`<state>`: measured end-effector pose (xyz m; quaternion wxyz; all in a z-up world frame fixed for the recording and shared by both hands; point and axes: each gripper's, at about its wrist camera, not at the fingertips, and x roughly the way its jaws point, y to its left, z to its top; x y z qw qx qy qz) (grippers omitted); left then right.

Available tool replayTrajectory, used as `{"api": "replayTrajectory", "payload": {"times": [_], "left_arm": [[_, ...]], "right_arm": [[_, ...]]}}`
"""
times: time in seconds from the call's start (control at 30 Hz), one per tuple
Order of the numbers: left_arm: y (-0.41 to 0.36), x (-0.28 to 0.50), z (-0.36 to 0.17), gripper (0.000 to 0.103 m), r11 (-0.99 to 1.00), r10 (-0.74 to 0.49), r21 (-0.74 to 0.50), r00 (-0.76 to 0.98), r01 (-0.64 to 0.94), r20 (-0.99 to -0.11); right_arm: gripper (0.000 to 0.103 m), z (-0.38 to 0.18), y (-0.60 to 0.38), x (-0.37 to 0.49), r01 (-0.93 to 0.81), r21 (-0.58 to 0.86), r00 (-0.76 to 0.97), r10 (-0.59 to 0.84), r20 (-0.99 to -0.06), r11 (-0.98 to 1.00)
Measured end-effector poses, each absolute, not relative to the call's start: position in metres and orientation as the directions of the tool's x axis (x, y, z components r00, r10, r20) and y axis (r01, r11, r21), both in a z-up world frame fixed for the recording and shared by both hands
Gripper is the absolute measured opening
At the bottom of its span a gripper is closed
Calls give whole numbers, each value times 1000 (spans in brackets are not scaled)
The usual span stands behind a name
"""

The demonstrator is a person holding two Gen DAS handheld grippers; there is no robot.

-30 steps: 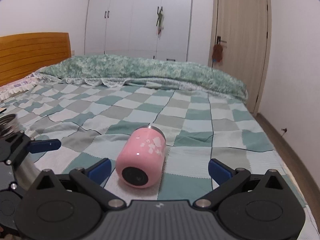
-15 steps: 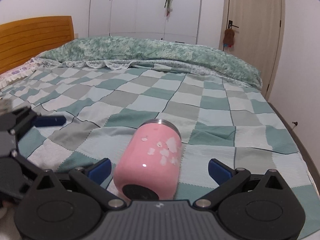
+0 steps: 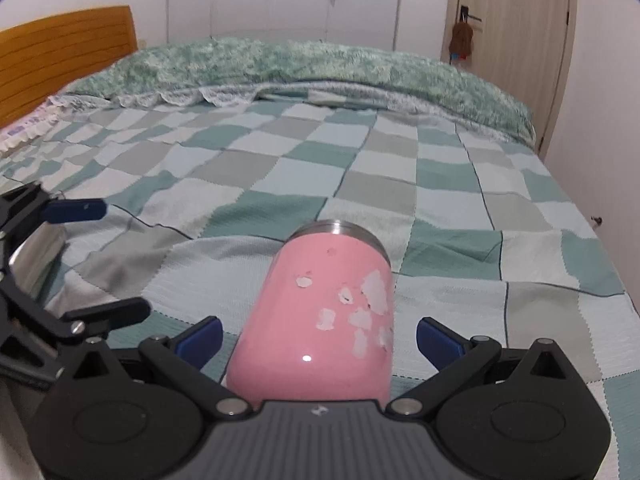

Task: Flip cup upright
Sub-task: 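Close the right gripper around the pink tumbler's body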

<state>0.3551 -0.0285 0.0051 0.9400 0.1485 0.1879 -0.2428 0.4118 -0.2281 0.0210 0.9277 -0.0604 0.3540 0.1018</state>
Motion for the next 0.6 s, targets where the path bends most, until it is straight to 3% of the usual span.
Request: {"api": "replayTrajectory", "payload": {"times": [0.13,0.23,0.6], "left_arm": [[-29,355,4,103,833,-407,189,806,521,-429],[-29,354,4,103,833,-406,189,807,520,-430],[-30,347,9,103,835,-406,194,814,515,-415]], "right_arm": [[103,12,-229,429,-181,-5,694,124,-710,983],[85,7,-238,438,-158,111,648,188,-738,981],[84,11,-239,423,-137,149,662,203,-722,979]]}}
